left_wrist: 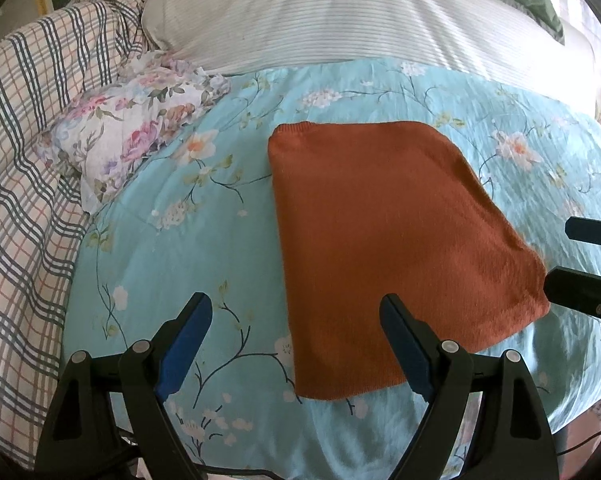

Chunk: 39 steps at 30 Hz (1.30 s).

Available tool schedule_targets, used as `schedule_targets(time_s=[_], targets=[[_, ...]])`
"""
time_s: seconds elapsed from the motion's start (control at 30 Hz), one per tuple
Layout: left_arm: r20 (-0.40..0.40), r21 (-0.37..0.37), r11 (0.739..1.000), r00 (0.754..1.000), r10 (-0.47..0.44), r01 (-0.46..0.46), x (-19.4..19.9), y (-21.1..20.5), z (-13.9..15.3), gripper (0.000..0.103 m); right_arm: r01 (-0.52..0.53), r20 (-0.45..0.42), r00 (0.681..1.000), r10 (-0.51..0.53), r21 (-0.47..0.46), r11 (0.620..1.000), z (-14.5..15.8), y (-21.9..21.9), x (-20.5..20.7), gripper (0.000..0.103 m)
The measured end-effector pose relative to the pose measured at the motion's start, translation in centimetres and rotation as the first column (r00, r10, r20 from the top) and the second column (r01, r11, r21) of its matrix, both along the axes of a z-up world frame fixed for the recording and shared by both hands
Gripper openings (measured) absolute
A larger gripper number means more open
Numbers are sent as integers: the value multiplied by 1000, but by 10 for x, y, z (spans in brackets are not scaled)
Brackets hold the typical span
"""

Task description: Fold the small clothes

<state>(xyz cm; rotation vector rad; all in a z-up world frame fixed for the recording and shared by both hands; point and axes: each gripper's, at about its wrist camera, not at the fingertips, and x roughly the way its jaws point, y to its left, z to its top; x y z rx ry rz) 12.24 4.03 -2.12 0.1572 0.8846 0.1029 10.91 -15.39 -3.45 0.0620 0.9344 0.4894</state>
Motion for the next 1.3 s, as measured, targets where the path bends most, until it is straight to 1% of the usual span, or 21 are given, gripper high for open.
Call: schedule_targets(time_s=[0.57,0.63,0.73,0.87,1.03,1.3], targets=[[-7,-8,1000,1000,-7,7,6,0,-2,86,3,-6,1000,-3,1,1000,0,5,3,102],[5,-11,1000,1000,-8,8,7,0,-2,86,6,-8,1000,-6,3,1000,-1,6,6,102],[1,-17,1000,1000,-18,18,14,1,-5,86,9,-10,1000,-9,0,1000,-3,7,14,102],[-7,-3,1000,1000,1,-1,26,6,-10,86,16,-19,1000,-16,-3,1000,-7,8,25,102],[-26,-28,999,999,27,-27,36,18,-15,86,11,-35,999,-11,-5,1000,-14,7,34,102],[-28,-34,999,999,33,-34,37,22,-16,86,4,-51,999,-5,-14,1000,-22,10,39,102]])
